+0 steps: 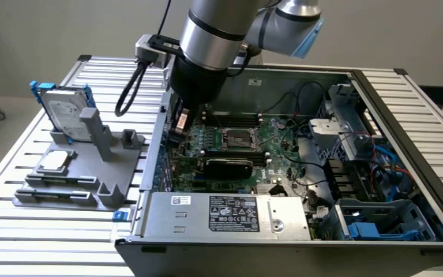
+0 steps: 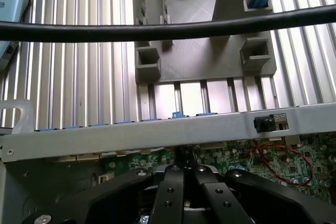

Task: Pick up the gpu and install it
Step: 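Press down on the gpu until it lock into place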

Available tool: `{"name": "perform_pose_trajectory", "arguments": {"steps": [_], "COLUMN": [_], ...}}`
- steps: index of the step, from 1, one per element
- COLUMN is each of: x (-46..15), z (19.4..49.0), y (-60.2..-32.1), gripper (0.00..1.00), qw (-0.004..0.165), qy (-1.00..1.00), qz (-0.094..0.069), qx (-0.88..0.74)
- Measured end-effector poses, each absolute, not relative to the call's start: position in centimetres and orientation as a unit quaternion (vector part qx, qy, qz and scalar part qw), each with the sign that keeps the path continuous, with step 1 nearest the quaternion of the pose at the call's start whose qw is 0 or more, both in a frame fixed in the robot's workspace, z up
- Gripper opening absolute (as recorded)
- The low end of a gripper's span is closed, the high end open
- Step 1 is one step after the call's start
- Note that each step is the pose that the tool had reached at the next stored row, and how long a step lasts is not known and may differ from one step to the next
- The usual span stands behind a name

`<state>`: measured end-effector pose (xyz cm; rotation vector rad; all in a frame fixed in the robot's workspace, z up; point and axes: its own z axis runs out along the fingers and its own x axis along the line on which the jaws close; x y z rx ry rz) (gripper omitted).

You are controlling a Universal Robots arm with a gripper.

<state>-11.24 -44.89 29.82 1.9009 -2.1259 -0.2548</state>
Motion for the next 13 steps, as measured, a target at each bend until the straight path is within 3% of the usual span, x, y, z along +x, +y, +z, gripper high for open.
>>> {"name": "perform_pose_trajectory", "arguments": {"steps": [6,13], "x": [-10.7,-10.1], "z": [30.1,30.0], "y": [-44.9,-44.9], "gripper": [0.11,0.11], "qw": [0.133,0.087], "qy": [-0.736,-0.742], "qz": [-0.083,-0.042], "qx": [0.658,0.663]}}
